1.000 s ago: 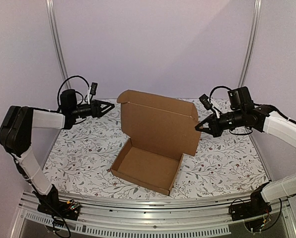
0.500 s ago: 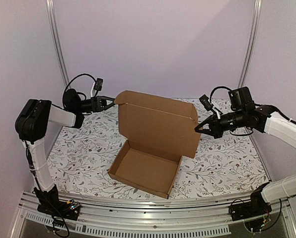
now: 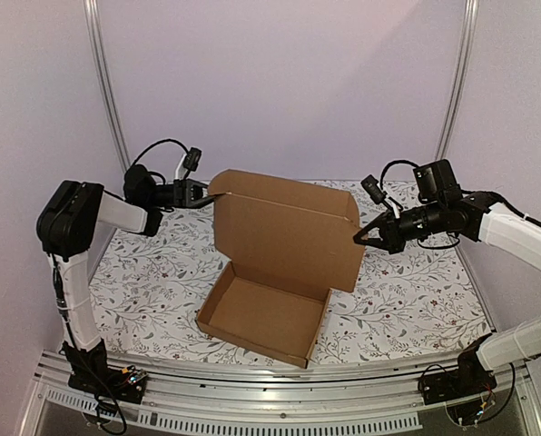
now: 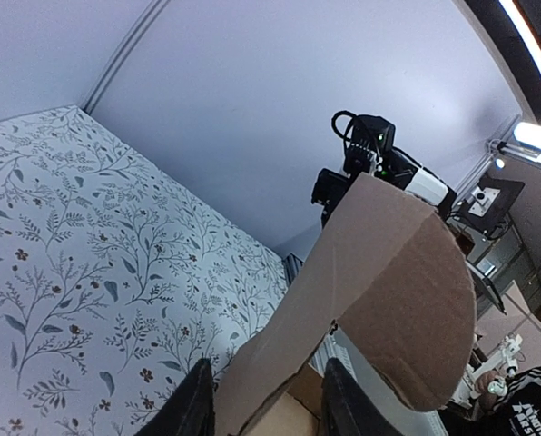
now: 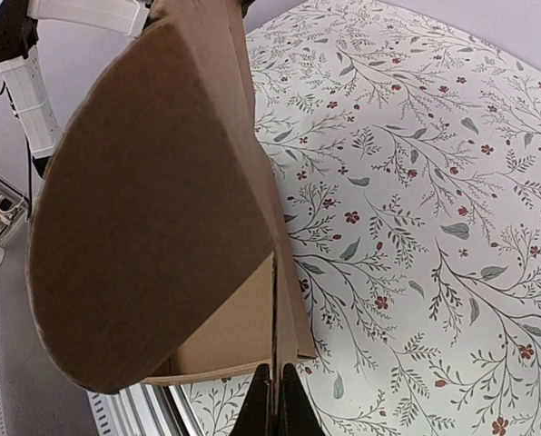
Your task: Fold the paper box
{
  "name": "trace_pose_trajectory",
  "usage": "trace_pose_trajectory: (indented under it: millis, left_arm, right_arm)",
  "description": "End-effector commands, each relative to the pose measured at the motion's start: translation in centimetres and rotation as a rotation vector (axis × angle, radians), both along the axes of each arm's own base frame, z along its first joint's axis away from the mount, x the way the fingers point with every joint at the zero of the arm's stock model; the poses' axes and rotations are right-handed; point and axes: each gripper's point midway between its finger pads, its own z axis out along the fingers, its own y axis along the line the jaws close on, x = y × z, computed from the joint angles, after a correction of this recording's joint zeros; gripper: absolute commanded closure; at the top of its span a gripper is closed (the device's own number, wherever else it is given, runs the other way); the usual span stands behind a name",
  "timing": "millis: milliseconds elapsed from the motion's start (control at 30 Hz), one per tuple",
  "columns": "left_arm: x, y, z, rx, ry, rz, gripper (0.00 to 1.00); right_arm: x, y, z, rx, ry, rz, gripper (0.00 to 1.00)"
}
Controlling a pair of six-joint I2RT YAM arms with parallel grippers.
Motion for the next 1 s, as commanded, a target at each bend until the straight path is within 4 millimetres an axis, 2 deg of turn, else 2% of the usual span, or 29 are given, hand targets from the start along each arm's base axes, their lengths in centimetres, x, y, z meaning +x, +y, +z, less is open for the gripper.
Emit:
trace_pose_trajectory:
  millis: [0,200,533,767,867,967]
  left_arm:
    - [-1.7,-0.4,1.1,-0.024,-0.183,-0.043,0.67]
    - [-1.8,-0.2,0.8,-0.024,-0.174,-0.033,0.78]
    - [-3.2,0.1,1.3,-0.03,-0.202,-0.013,1.0]
    - [-4.3,0.7,1.1,-0.046,-0.232,0.056,1.0]
    - [-4.7,1.3,1.5,-0.06,-0.267,0.131,1.0]
    - [-4.7,1.7,1.0,-0.025,-0.31,0.23,1.0]
  right_arm:
    - [0.2,0.7,1.2,0.029,-0.011,0.01,1.0]
    - [0.3,0.5,1.1,0.024,-0.007,-0.002,1.0]
    - [0.9,0.2,1.2,0.015,-0.002,-0.05,1.0]
    - [1.3,0.1,1.7,0.019,0.012,-0.091,0.99]
    - [1.5,0.0,1.7,0.013,0.022,-0.117,1.0]
    - [1.7,0.0,1.5,-0.006,0.015,-0.143,1.0]
